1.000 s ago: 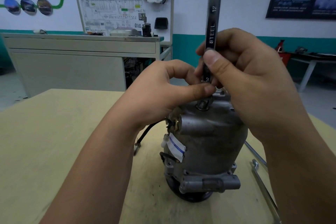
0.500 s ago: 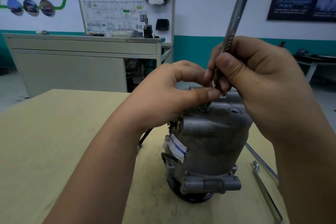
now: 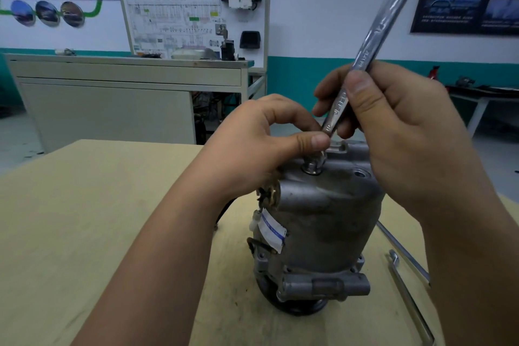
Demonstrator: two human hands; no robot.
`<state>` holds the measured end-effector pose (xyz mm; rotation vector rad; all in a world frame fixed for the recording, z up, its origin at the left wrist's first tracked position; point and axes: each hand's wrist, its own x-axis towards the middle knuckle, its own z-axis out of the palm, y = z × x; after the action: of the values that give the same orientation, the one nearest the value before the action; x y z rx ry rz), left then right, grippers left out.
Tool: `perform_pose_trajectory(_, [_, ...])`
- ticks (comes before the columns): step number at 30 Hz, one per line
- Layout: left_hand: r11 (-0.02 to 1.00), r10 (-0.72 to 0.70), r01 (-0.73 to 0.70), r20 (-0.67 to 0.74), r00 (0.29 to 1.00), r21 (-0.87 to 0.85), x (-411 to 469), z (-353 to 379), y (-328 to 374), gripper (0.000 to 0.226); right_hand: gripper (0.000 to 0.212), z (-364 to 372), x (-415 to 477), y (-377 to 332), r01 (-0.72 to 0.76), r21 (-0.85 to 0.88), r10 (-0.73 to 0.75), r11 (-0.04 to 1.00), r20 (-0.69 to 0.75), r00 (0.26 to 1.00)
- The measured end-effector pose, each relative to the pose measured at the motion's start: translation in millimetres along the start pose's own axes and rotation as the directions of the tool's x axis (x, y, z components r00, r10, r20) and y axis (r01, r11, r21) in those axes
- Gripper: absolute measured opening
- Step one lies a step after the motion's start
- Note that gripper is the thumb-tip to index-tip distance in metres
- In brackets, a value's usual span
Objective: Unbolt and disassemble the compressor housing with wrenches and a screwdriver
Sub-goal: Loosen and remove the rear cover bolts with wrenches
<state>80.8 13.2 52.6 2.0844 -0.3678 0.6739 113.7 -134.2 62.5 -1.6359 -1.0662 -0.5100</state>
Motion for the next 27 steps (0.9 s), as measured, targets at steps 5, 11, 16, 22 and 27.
perform_pose_trajectory(5, [1.0, -0.007, 0.007, -0.023, 1.0, 0.009, -0.5, -2.4, 2.5, 0.013, 0.019, 0.8, 0.1, -1.3, -0.031, 0.191, 0.042, 0.981, -0.052, 0.998])
perform_pose_trajectory(11, [1.0, -0.002, 0.002, -0.052, 0.999, 0.004, -2.0, -2.0, 2.4, 0.019, 0.017, 3.5, 0.3, -0.9, -0.069, 0.293, 0.082, 0.954, -0.031, 0.996])
perform_pose_trajectory(16, [1.0, 0.0, 0.0, -0.038, 0.999, 0.011, -1.6, -4.1, 2.1, 0.013, 0.016, 5.7, 1.7, 3.4, -0.114, 0.296, 0.13, 0.948, -0.035, 0.991])
perform_pose_trajectory(22, [1.0, -0.019, 0.019, 0.074, 0.997, -0.002, -2.6, -5.8, 0.6, 0.02, 0.021, 8.6, 1.8, 1.8, -0.082, 0.247, 0.1, 0.966, -0.062, 0.993])
perform_pose_trajectory(27, [0.998, -0.03, 0.026, 0.076, 0.997, 0.05, -2.0, -4.1, -0.2, 0.02, 0.022, 8.3, 1.0, 0.9, -0.081, 0.236, 0.1, 0.968, -0.072, 0.992])
